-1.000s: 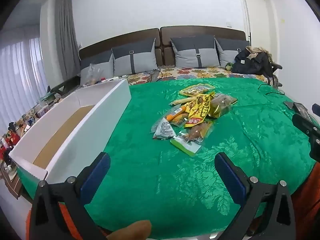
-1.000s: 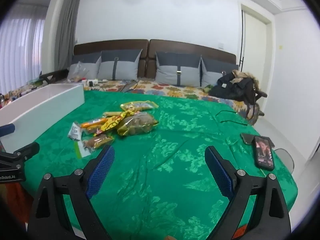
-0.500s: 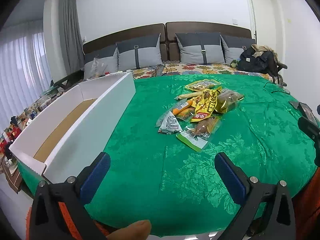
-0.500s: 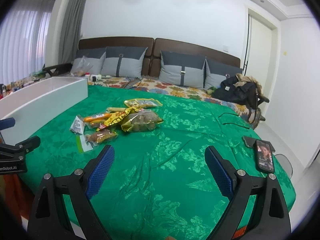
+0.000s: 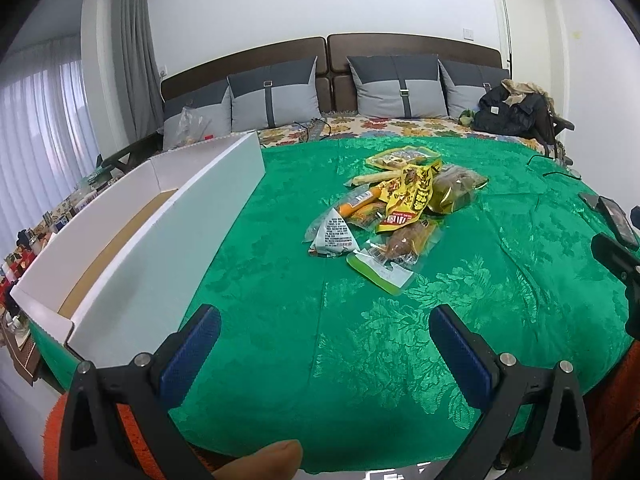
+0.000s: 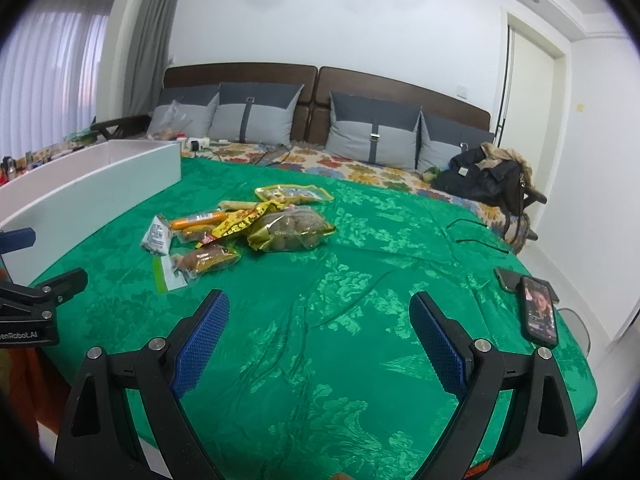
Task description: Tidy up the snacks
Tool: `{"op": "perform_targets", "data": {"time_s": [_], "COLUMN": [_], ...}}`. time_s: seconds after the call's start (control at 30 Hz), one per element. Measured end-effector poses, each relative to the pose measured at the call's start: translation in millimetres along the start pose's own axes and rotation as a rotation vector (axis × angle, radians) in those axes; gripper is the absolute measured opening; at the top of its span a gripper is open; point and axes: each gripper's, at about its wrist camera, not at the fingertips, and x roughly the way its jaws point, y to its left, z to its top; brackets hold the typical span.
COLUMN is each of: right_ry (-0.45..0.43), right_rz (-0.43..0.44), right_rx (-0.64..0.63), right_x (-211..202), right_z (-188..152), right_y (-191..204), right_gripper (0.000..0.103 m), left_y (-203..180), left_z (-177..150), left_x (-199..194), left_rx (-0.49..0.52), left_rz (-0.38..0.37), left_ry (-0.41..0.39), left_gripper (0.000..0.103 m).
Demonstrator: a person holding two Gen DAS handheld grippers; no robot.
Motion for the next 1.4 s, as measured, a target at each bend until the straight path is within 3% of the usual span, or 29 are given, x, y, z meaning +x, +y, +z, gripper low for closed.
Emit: {"op": "perform_targets", "data": {"time_s": [0.57, 0.97, 1.13, 1.27, 1.4], "right_ry": [0.037, 0.028, 0.120, 0.299, 0.394], "right_rz": [0.010, 0.014, 0.040, 0.112, 0.124], "right_rx": [-0.002, 0.003, 0.031, 0.107, 0.166], "right_x": [15.0, 13.7, 32.0, 62.8, 79.2], "right_z": [-4.5, -4.0, -12.9, -31.8, -45.2], "right_y": [2.4, 2.4, -1.3, -7.8, -14.9], "right_gripper": [0.094, 0.094, 0.094, 0.094, 0.094], "left_y": [3.9, 4.8, 7.1, 16.6, 19.4], "left_z": [-7.9, -9.1, -16.8, -26.0, -29.3], "left_x": [20.5, 25.2, 47.8, 76.6, 84.7], "left_rx": [-0.033, -0.032, -0.059, -0.120, -0.133], "left_rz": [-0.033, -0.013, -0.034, -0.036, -0.026], "left_ry": [0.080, 0.083, 0.188, 0.298, 0.322], "left_gripper": [0.103, 0.103, 0.103, 0.103, 0.103]}}
